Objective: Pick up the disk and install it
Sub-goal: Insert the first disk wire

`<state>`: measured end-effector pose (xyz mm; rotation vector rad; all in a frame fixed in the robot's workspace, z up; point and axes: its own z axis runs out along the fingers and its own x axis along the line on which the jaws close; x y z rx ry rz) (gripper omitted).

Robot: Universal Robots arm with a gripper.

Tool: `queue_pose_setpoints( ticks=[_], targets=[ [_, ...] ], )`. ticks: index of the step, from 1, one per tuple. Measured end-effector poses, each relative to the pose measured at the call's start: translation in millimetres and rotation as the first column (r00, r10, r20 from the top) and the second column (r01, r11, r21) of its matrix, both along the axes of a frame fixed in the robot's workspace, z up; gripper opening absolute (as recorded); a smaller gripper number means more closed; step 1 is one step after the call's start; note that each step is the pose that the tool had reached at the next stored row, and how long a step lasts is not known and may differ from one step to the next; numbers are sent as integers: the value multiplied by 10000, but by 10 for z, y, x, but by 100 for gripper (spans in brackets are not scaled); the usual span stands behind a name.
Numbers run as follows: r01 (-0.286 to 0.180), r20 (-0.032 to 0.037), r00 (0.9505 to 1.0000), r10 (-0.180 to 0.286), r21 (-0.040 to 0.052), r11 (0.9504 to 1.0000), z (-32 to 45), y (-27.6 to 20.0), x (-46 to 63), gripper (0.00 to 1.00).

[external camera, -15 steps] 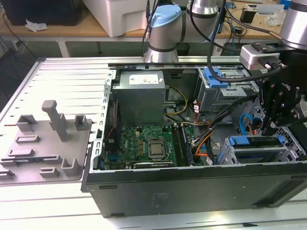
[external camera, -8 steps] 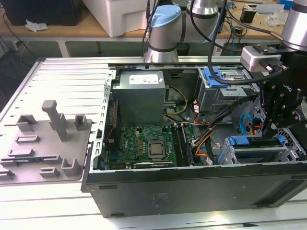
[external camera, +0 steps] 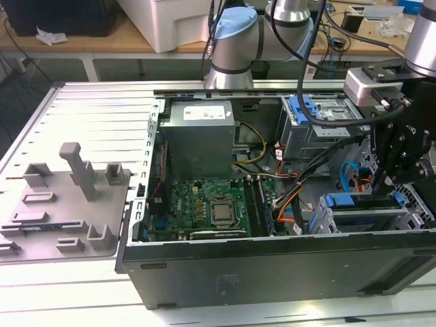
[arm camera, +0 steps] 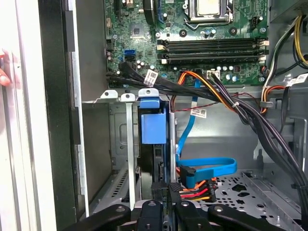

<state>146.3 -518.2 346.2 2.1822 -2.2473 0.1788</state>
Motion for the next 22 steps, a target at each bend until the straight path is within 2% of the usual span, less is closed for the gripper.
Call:
queue_pose_setpoints(
  ticks=[3, 14, 17, 20, 22],
  targets=[
    [0, 0, 10000, 0, 23, 10000, 0, -13, 0, 17],
    [0, 2, 10000, 0, 35, 10000, 0, -17, 0, 17],
    [1, 34, 10000, -1, 36, 10000, 0, -17, 0, 17],
    [0, 98, 10000, 0, 39, 10000, -1, -17, -1, 17],
    [0, 172, 9999, -1, 42, 10000, -2, -16, -16, 17]
  ],
)
